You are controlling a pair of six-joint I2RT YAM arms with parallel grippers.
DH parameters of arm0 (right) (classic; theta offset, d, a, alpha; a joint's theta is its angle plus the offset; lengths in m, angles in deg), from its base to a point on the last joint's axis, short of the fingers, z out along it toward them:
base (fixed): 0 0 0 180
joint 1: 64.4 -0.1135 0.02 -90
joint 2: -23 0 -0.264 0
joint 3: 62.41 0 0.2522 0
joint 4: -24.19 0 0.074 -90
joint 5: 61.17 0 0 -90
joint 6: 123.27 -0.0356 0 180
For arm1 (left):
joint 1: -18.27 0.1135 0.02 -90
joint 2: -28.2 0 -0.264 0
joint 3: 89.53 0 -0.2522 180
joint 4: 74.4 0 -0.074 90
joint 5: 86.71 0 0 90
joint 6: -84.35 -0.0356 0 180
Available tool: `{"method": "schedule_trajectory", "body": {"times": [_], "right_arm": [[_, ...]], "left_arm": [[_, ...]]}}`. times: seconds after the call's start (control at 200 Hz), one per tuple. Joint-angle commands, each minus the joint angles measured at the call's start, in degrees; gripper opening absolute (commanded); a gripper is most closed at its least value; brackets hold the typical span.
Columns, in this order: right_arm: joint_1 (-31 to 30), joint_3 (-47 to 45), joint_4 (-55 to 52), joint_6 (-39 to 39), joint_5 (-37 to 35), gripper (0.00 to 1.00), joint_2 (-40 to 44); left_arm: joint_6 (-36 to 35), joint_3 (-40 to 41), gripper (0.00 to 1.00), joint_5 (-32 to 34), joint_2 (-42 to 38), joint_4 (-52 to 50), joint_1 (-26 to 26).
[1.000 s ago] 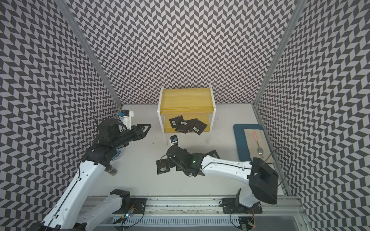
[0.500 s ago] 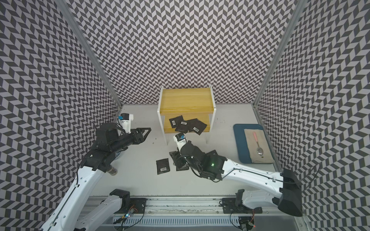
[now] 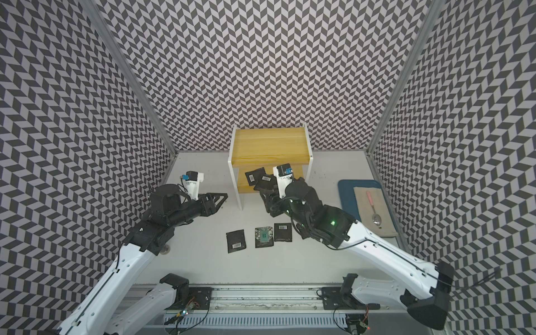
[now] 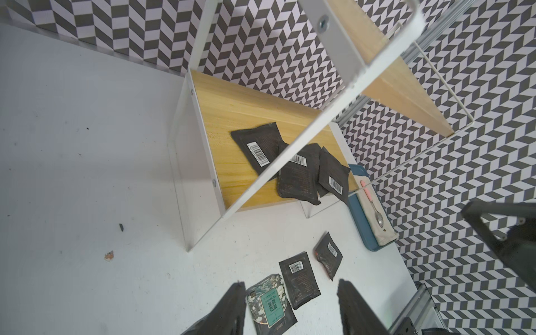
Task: Remove the tea bags from the shelf
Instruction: Pick up the tea bag from the shelf.
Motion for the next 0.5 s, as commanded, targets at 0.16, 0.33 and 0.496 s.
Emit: {"method": "schedule_trajectory", "body": {"times": [0.16, 0.33, 0.496], "right_arm": [[7.5, -5.1, 1.0, -4.1, 7.2, 0.64, 1.2], [12.5, -14.4, 8.8, -12.7, 12.1, 0.64, 3.6], [14.9, -21.8, 14.3, -19.8, 12.1, 0.68, 5.5]], "left_arm": [[0.9, 0.9, 0.56, 3.6, 1.0, 5.5, -2.5], [-0.7, -0.3, 0.6, 5.6, 4.0, 8.6, -2.9], [-2.0, -1.7, 0.66, 8.5, 7.0, 12.3, -3.0]]}}
